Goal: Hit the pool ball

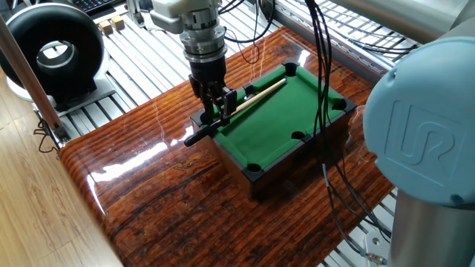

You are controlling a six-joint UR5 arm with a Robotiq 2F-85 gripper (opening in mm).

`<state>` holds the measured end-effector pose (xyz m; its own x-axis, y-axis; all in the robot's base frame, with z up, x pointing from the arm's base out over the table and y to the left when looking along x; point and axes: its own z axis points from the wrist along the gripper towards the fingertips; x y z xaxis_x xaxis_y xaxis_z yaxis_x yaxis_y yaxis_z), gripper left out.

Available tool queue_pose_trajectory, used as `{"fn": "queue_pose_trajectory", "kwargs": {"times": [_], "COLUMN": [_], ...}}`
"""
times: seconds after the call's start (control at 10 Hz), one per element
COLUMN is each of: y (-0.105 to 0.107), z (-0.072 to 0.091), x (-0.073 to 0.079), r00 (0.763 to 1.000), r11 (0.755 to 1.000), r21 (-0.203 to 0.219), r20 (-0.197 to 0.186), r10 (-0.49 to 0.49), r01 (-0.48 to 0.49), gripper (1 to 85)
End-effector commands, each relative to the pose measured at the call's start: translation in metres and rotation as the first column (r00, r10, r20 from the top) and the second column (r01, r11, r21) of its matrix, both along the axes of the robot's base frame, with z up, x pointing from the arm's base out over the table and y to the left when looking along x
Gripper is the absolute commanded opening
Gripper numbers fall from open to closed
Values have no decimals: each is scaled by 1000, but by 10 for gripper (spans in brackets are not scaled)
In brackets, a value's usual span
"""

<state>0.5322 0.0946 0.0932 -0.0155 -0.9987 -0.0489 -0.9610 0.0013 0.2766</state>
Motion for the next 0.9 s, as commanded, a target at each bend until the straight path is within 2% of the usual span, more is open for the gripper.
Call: {"fn": "queue_pose_trajectory", "kwargs": {"times": [0.0, 0.1, 0.3, 0.5, 0.6, 0.7, 0.8], "y": [4, -1, -7, -12, -18, -15, -8], "z": [16, 20, 23, 26, 28, 32, 35], "x": [-19, -25, -22, -15, -10, -11, -16], "r00": [998, 997, 998, 997, 994, 986, 974], "r11": [999, 997, 996, 994, 990, 984, 974], "r21": [1, -28, -57, -89, -121, -126, -107], "r20": [-38, -40, 1, 55, 97, 123, 128], "r10": [-45, -69, -63, -56, -57, -114, -186], "r01": [45, 68, 63, 61, 68, 130, 200], "gripper": [590, 607, 707, 707, 707, 690, 657]}}
